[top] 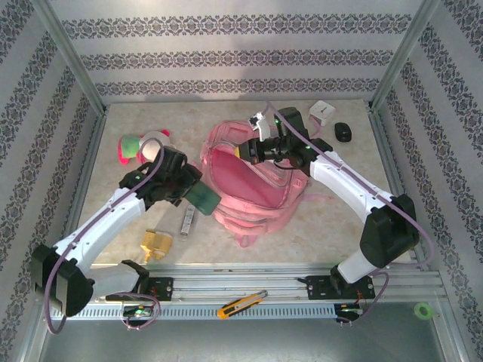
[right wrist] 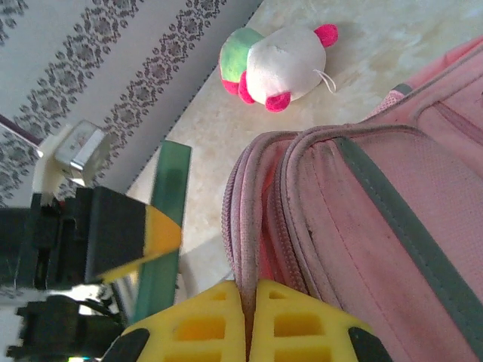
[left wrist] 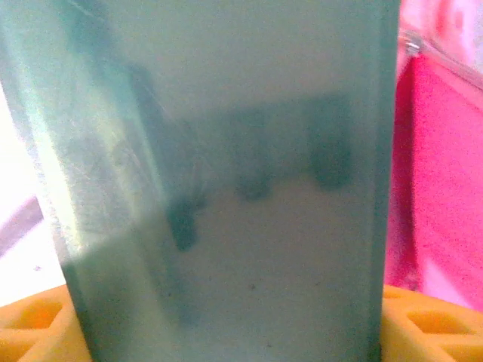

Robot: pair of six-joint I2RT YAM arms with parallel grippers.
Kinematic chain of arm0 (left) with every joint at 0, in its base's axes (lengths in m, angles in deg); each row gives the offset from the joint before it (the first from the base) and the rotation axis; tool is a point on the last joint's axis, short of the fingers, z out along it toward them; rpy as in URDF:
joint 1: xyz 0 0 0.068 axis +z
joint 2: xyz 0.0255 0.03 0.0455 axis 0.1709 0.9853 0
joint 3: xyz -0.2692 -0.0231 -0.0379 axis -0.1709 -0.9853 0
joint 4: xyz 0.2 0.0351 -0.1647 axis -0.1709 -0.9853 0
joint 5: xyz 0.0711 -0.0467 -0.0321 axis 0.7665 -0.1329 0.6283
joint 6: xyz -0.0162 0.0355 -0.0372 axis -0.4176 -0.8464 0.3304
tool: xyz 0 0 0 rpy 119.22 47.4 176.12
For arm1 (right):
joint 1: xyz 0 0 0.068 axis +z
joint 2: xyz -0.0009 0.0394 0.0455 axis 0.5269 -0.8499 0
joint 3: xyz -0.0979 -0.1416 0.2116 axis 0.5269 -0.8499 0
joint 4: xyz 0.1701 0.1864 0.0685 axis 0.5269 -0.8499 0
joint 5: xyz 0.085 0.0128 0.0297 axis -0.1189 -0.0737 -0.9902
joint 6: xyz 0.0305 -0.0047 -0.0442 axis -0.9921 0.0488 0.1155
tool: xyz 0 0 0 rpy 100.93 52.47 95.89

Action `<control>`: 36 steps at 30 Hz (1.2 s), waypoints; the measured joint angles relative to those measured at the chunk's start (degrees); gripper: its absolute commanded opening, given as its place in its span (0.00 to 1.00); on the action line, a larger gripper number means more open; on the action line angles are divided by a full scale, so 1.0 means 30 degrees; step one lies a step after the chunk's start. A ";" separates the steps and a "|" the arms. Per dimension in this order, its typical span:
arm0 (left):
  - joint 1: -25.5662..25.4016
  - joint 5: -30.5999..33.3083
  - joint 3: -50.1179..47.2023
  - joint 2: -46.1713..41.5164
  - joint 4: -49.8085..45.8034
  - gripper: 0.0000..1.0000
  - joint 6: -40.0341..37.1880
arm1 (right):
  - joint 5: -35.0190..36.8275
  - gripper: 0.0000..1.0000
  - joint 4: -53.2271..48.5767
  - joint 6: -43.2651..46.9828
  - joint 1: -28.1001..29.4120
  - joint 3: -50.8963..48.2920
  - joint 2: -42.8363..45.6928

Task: Pack the student bag

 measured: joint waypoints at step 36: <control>-0.1632 -0.0896 0.0095 0.3490 0.7023 0.63 -0.0372 | -0.1027 0.00 -0.0131 -0.3111 -0.0619 0.1617 -0.1188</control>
